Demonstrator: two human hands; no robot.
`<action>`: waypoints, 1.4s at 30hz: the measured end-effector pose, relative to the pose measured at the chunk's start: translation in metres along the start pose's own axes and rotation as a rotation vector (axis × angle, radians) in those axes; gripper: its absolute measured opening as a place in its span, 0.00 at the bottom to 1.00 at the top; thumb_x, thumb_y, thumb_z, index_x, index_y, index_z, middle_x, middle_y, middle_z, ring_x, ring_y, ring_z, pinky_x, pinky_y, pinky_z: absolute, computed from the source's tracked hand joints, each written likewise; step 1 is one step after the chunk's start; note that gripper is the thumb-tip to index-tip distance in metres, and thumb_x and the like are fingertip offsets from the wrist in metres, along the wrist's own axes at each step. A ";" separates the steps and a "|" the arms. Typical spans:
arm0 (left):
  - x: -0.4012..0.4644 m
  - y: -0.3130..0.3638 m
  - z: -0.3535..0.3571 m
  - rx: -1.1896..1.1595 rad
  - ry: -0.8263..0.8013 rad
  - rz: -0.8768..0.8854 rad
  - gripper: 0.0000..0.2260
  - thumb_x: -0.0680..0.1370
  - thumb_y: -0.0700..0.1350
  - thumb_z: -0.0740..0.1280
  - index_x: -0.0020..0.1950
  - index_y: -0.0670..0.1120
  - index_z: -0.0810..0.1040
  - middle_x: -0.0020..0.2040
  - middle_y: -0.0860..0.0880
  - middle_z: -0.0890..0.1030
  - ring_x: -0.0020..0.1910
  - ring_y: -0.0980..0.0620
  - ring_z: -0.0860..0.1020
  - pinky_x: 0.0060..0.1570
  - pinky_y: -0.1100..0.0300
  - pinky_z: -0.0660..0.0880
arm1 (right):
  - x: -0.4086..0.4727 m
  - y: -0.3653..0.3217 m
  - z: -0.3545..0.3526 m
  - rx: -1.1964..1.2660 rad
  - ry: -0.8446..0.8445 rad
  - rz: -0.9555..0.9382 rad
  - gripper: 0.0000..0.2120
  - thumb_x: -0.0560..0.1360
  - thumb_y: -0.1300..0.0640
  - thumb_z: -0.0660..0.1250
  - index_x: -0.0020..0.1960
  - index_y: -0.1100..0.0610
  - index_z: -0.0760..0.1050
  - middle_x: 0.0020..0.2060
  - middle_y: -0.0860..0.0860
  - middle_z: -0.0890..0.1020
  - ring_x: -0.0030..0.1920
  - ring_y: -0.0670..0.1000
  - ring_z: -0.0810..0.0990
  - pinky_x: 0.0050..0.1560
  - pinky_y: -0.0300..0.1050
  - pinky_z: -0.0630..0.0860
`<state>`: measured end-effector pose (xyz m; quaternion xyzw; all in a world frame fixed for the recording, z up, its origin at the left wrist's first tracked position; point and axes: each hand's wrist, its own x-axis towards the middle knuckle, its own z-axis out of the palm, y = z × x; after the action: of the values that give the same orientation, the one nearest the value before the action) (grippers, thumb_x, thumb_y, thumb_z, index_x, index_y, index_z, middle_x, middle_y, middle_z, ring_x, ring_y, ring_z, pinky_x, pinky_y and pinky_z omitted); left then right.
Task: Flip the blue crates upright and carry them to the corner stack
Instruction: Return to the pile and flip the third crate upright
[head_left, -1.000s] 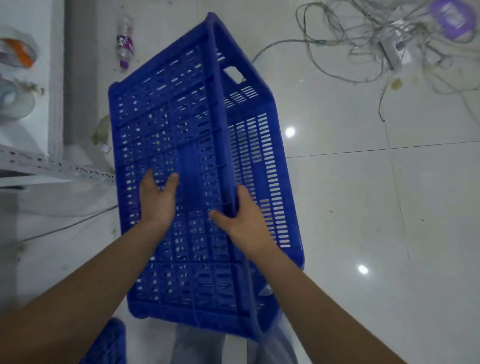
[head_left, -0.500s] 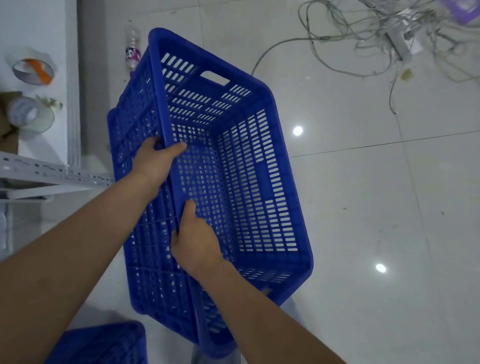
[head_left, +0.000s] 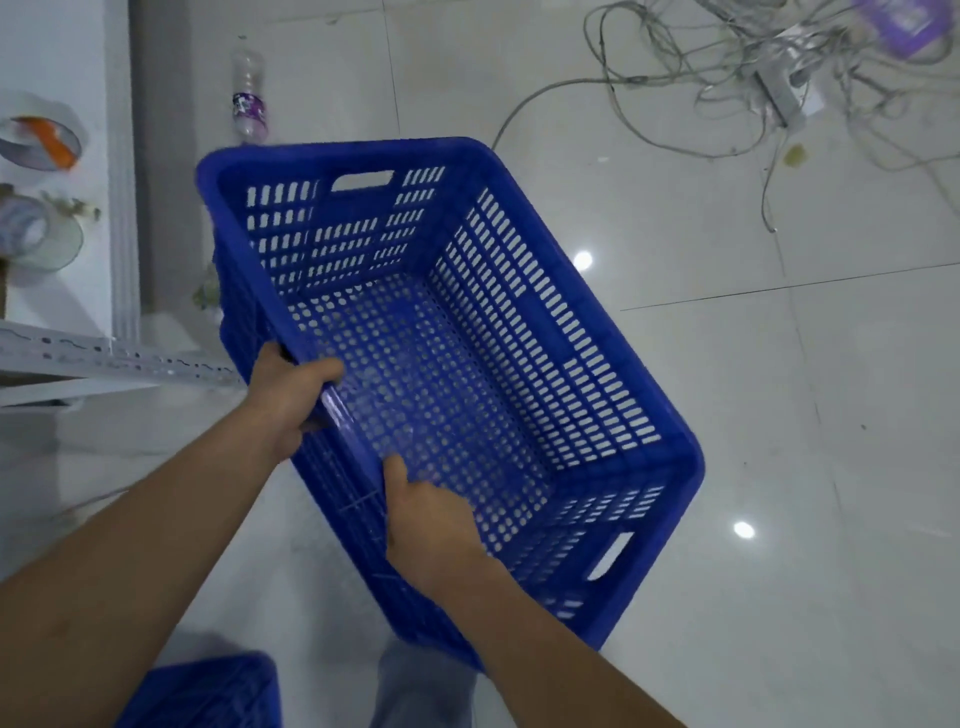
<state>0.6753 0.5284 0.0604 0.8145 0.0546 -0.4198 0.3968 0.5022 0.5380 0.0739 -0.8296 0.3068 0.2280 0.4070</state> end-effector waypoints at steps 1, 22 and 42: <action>0.002 -0.010 -0.001 -0.028 0.008 -0.037 0.17 0.73 0.33 0.66 0.59 0.45 0.69 0.46 0.49 0.77 0.43 0.48 0.78 0.34 0.55 0.75 | -0.001 0.007 0.000 -0.040 -0.038 0.002 0.26 0.76 0.65 0.61 0.72 0.61 0.55 0.53 0.61 0.80 0.50 0.62 0.81 0.41 0.50 0.68; -0.039 -0.195 0.071 -0.636 0.134 -0.768 0.23 0.76 0.30 0.65 0.70 0.38 0.70 0.40 0.43 0.77 0.37 0.47 0.77 0.17 0.61 0.76 | -0.009 0.160 0.041 -0.413 -0.334 0.212 0.20 0.78 0.64 0.57 0.69 0.54 0.66 0.61 0.56 0.77 0.60 0.58 0.78 0.56 0.52 0.75; -0.026 -0.171 -0.013 0.882 0.156 -0.206 0.12 0.78 0.46 0.58 0.54 0.39 0.72 0.49 0.40 0.77 0.45 0.41 0.76 0.45 0.50 0.73 | -0.004 0.194 0.018 0.020 0.012 0.380 0.17 0.77 0.50 0.65 0.64 0.54 0.75 0.61 0.54 0.78 0.58 0.57 0.79 0.54 0.49 0.76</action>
<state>0.5946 0.6596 -0.0185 0.9251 -0.0191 -0.3774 -0.0368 0.3619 0.4608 -0.0374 -0.7542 0.4625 0.2928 0.3628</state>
